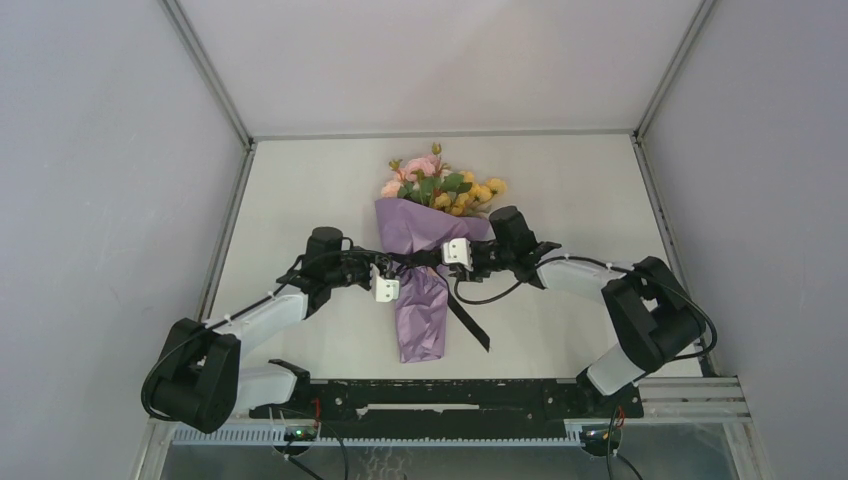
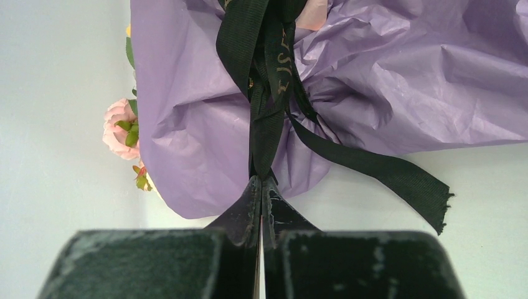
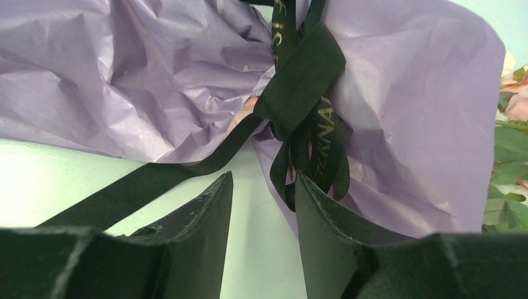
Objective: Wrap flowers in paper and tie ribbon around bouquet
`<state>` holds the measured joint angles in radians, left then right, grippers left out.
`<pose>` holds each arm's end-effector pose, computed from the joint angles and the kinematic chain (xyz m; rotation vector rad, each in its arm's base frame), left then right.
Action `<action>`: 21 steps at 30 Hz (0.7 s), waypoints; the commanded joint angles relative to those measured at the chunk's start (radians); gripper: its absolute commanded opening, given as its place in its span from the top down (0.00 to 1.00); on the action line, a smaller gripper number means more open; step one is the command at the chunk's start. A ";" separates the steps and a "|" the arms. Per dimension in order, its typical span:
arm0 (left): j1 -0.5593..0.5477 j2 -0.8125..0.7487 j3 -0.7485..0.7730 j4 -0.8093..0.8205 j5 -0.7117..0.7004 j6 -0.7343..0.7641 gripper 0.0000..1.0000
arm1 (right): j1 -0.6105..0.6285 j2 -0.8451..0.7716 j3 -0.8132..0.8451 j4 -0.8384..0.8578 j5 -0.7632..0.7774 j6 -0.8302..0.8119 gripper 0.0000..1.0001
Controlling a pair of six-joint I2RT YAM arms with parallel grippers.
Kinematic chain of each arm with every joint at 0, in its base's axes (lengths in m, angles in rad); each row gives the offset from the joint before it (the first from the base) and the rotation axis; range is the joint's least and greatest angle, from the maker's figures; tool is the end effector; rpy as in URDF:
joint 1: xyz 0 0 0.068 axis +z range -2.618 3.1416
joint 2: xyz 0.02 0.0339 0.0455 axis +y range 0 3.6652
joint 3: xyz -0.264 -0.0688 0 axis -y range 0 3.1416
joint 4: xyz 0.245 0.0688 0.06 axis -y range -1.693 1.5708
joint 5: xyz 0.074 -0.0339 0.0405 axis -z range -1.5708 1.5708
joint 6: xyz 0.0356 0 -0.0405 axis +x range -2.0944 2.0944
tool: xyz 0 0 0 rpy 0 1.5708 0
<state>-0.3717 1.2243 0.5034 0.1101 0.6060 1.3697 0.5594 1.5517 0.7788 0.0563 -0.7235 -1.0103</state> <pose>0.2149 -0.1055 0.1859 1.7700 1.0580 -0.0516 0.2487 0.1835 0.1832 -1.7442 1.2332 0.5623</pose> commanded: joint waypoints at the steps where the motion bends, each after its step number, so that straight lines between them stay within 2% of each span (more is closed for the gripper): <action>1: 0.007 0.006 -0.002 0.026 0.027 0.002 1.00 | -0.002 0.016 0.042 0.042 0.022 -0.029 0.50; 13: 0.007 0.010 0.000 0.026 0.024 0.000 1.00 | 0.002 0.069 0.073 0.040 0.047 -0.028 0.53; 15: 0.006 0.009 0.003 0.029 0.022 -0.011 1.00 | 0.008 0.090 0.106 0.007 0.058 -0.036 0.62; 18: 0.009 0.013 0.018 0.056 -0.010 -0.083 1.00 | 0.010 0.083 0.120 -0.043 0.059 -0.034 0.95; 19: 0.015 0.017 0.021 0.065 -0.022 -0.095 1.00 | 0.010 0.072 0.120 -0.070 0.061 -0.034 1.00; 21: 0.034 0.026 0.020 0.079 -0.033 -0.101 1.00 | 0.016 0.050 0.119 -0.137 0.055 -0.028 1.00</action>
<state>-0.3679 1.2362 0.5034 0.1276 0.5968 1.3289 0.5648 1.6440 0.8669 0.0231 -0.6590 -1.0367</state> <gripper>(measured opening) 0.003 0.016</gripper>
